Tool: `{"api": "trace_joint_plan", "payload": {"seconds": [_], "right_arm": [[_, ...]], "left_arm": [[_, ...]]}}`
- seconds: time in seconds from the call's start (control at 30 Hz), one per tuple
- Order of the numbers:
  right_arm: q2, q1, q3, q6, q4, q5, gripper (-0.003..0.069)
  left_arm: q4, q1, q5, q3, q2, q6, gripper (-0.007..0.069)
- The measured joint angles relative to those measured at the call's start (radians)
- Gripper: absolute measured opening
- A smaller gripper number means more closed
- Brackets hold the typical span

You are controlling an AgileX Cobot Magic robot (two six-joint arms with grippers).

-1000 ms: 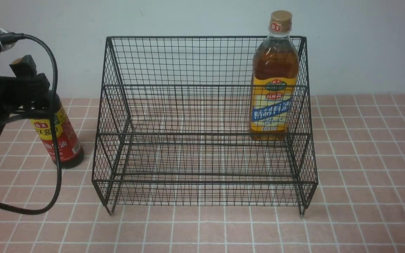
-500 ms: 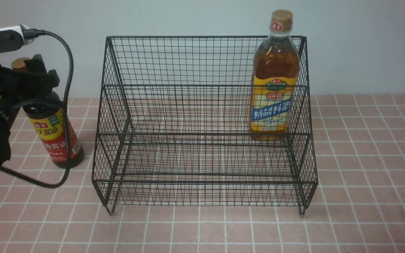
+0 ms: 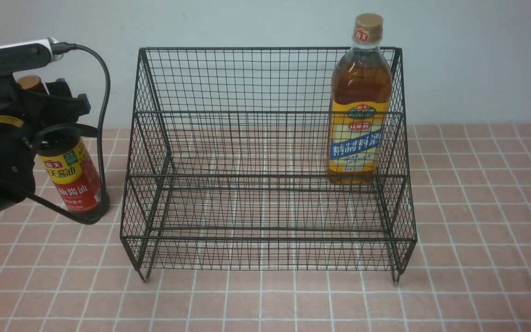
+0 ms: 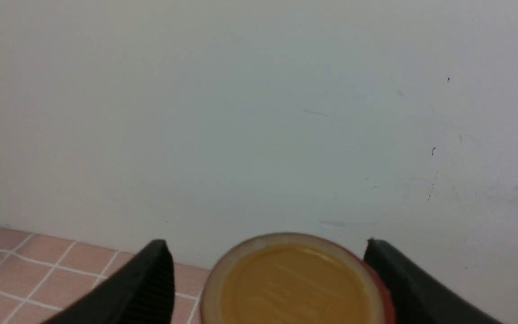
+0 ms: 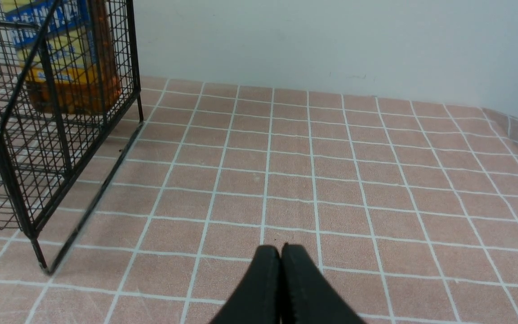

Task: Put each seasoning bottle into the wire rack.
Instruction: Use the left arm to grab the condiment bottle closest to it, then use the left arm to put the condiment bottle back on the shelf

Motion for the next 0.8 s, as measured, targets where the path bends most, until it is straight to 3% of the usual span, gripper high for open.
{"api": "trace_joint_plan", "payload": {"seconds": [0.03, 0.1, 0.5, 0.8], "right_arm": [[0.000, 0.000, 0.000, 0.000, 0.000, 0.000, -0.0014], [0.000, 0.000, 0.000, 0.000, 0.000, 0.000, -0.0014], [0.000, 0.000, 0.000, 0.000, 0.000, 0.000, -0.0014], [0.000, 0.000, 0.000, 0.000, 0.000, 0.000, -0.0015]], "left_arm": [[0.000, 0.000, 0.002, -0.002, 0.001, 0.000, 0.0416], [0.001, 0.000, 0.016, -0.011, 0.001, 0.005, 0.0255], [0.049, 0.000, 0.226, 0.002, -0.176, 0.087, 0.0258], [0.075, -0.018, 0.233, -0.002, -0.450, 0.090, 0.0258]]}}
